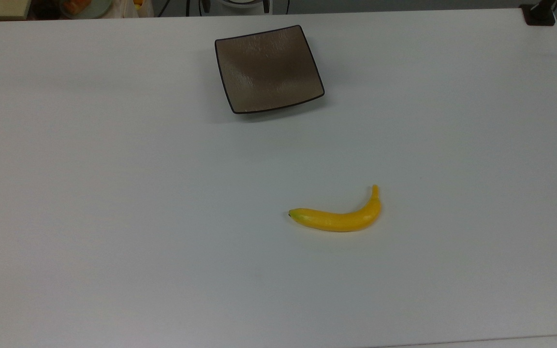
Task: Bananas placed on a ceramic plate
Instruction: 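Move the gripper above the yellow banana with fingers open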
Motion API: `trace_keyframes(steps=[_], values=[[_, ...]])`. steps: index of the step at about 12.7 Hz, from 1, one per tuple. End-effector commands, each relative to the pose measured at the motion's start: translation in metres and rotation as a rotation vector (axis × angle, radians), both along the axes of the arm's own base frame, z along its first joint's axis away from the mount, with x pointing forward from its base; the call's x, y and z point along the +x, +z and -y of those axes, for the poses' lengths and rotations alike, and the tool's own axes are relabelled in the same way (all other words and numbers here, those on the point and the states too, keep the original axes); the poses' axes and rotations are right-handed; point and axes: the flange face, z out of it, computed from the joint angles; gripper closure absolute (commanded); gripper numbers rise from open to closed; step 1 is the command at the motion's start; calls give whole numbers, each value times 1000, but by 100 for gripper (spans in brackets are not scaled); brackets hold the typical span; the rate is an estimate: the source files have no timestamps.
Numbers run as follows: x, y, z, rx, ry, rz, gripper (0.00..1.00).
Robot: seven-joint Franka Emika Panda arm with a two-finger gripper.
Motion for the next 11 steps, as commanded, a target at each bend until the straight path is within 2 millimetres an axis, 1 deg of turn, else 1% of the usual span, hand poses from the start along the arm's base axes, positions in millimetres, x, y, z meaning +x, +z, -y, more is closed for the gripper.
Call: trace_keyframes(steps=[1,7,9,11], values=[[0,-6,-8,-22,26,9,0],[1,-5,-11,-22,17,8,0],[4,-8,-12,-21,1,4,0],[17,-7,-18,-22,-34,10,0]])
